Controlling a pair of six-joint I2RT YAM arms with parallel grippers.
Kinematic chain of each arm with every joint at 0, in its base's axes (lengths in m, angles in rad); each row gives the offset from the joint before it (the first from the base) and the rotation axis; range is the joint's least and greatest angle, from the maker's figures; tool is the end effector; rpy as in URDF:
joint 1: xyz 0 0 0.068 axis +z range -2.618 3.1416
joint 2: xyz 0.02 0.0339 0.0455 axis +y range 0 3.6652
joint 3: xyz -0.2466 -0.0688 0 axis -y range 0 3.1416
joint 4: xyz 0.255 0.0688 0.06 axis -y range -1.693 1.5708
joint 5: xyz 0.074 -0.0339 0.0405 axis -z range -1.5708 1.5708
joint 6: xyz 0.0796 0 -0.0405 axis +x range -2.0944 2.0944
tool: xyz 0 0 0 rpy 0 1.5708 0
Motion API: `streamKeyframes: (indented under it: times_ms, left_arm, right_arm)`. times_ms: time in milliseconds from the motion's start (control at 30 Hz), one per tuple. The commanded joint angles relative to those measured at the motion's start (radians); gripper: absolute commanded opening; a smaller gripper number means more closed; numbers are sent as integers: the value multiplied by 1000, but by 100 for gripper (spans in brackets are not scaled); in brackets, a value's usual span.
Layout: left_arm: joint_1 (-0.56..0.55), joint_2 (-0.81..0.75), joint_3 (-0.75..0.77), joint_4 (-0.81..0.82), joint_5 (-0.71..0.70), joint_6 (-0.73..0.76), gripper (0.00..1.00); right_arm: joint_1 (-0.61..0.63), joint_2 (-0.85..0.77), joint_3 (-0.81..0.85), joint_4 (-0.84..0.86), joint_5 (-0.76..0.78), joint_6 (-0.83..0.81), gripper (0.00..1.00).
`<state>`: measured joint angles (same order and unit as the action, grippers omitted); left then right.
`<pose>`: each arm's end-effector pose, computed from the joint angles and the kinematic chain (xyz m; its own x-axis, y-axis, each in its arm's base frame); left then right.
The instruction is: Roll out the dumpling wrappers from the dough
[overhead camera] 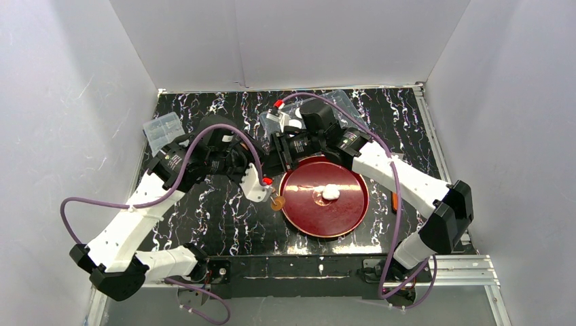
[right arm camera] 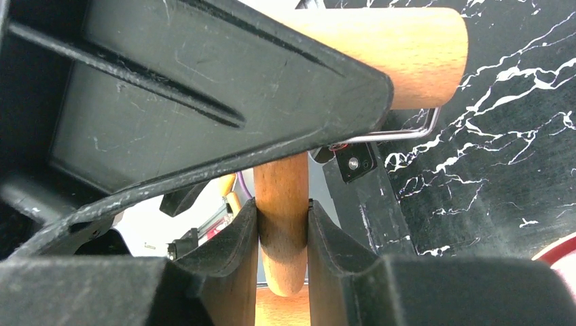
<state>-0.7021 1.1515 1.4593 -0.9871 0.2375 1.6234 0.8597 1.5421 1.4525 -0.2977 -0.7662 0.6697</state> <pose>0.1881 -0.1836 0.3781 0.7916 0.6016 -0.1067 0.4386 -0.4380 0.7847 0.2153 0.3345 0.3473 -0.7923 -0.2344 -0.5634 -0.6035 0.1650 0.7801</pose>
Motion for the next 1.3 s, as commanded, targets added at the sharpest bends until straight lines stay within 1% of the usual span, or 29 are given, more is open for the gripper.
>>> streamKeyframes:
  times_ms: [0, 67, 167, 367, 400, 433, 500, 533, 567, 700, 733, 900, 933, 1033, 1067, 1200, 1267]
  left_arm:
    - [-45, 15, 42, -17, 81, -90, 36]
    - [-44, 11, 44, -24, 91, -102, 24]
    - [-43, 1, 34, -28, 100, -95, 0]
    - [-43, -24, 7, 15, 85, -85, 0]
    - [-44, -28, 4, 21, 81, -84, 7]
    - [-44, -34, 2, 29, 79, -84, 21]
    - [-44, -48, -17, 50, 76, -64, 44]
    - [-43, -60, -36, 67, 73, -41, 53]
    - [-43, -75, -58, 90, 67, -11, 58]
    - [-44, -142, -171, 226, 37, 82, 62]
    - [-43, -149, -183, 243, 36, 93, 64]
    - [-44, -165, -196, 250, 33, 104, 76]
    - [-44, -168, -198, 252, 25, 107, 79]
    - [-43, -181, -199, 255, 12, 108, 94]
    - [-43, -187, -198, 254, 18, 108, 98]
    - [-44, -234, -212, 252, 78, 131, 98]
    - [-43, -278, -238, 247, 116, 183, 98]
  right_arm:
    - [4, 5, 96, 111, 33, 8, 1]
    - [5, 6, 103, 111, 37, 7, 1]
    - [2, 6, 112, 109, 42, 7, 1]
    - [-6, -2, 97, 109, 53, 6, 1]
    - [-9, -5, 90, 110, 55, 6, 1]
    - [-11, -7, 84, 111, 58, 6, 1]
    - [-16, -11, 68, 113, 65, 8, 1]
    - [-17, -11, 59, 114, 67, 10, 1]
    - [-19, -12, 50, 121, 68, 17, 1]
    - [-28, -17, 0, 189, 74, 61, 1]
    - [-29, -15, -5, 199, 76, 69, 1]
    - [-37, -7, -15, 218, 95, 83, 1]
    - [-41, -7, -22, 226, 96, 90, 1]
    - [-56, -9, -50, 258, 97, 116, 1]
    - [-60, -11, -58, 268, 98, 125, 1]
    - [-77, -24, -88, 288, 126, 147, 1]
    - [-77, -27, -88, 288, 144, 149, 1]
